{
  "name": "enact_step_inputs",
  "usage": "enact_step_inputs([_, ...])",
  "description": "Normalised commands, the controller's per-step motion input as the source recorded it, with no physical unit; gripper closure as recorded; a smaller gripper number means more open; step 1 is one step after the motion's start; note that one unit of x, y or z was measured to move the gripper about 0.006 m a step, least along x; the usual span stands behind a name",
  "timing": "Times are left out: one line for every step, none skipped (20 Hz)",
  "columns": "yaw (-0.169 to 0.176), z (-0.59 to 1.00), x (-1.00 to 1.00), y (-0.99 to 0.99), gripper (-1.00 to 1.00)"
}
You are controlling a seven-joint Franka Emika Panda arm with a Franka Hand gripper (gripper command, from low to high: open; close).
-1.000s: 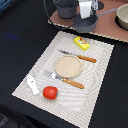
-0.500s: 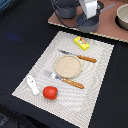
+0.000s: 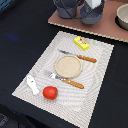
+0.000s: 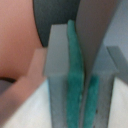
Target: Interact with the objects in diverse but meaningful ways.
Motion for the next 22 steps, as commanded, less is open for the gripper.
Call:
enact_step_inputs([0.184,0.09,0.37,0.29,1.0])
enact_step_inputs([0.175,0.1,0.36,0.3,1.0])
enact_step_inputs([0.156,0.11,0.37,0.31,1.0])
enact_step_inputs([0.144,0.1,0.35,0.33,1.0])
enact_step_inputs([0.137,0.09,0.33,0.33,1.0])
enact_step_inputs([0.134,0.09,0.31,0.33,1.0])
enact_step_inputs([0.126,0.08,0.27,0.35,1.0])
enact_step_inputs([0.12,0.04,0.21,0.36,1.0])
enact_step_inputs([0.116,0.01,0.14,0.36,1.0])
enact_step_inputs([0.115,0.0,0.1,0.34,1.0])
enact_step_inputs([0.118,0.01,0.11,0.34,1.0])
enact_step_inputs([0.118,0.0,0.1,0.34,1.0])
enact_step_inputs([0.122,0.01,0.11,0.34,1.0])
enact_step_inputs([0.124,0.0,0.13,0.33,1.0])
enact_step_inputs([0.124,0.01,0.15,0.36,1.0])
enact_step_inputs([0.127,0.0,0.16,0.37,1.0])
enact_step_inputs([0.127,0.0,0.12,0.33,1.0])
enact_step_inputs([0.129,0.0,0.11,0.31,1.0])
enact_step_inputs([0.125,0.01,0.13,0.31,1.0])
enact_step_inputs([0.12,0.07,0.16,0.3,-1.0])
enact_step_inputs([0.105,0.18,0.2,0.29,-1.0])
enact_step_inputs([0.074,0.34,0.33,0.3,-1.0])
